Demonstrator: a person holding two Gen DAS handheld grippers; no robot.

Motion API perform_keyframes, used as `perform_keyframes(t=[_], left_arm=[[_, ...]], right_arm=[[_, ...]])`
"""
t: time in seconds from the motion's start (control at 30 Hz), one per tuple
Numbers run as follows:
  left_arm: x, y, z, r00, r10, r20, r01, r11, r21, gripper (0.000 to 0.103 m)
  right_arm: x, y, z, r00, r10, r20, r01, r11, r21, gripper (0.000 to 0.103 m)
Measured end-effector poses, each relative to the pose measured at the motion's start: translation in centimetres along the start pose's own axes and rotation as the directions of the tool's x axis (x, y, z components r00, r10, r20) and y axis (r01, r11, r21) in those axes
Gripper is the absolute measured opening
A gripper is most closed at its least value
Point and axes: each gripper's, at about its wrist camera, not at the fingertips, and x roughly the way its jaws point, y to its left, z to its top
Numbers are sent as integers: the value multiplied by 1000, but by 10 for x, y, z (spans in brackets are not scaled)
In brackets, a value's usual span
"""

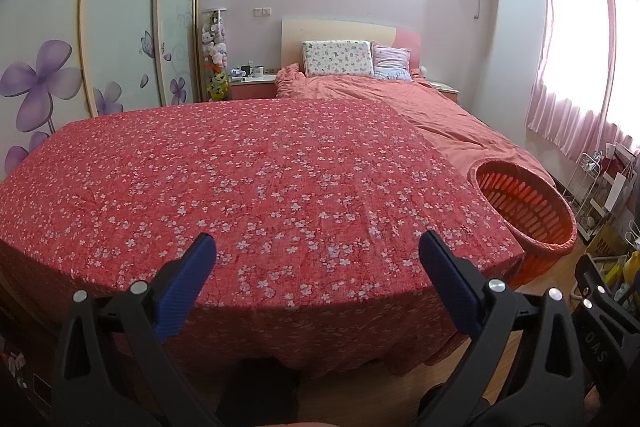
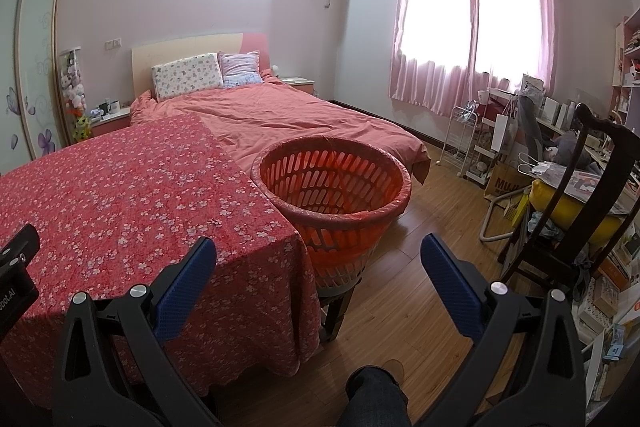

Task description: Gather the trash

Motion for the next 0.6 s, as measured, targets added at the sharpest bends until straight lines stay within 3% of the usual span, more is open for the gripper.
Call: perform_keyframes(t=[0.6], left_arm=[[1,3,1,1000,4,-1,-4,1000,-2,99]], right_arm=[[1,2,-1,1000,2,-2,-2,1000,-1,101]])
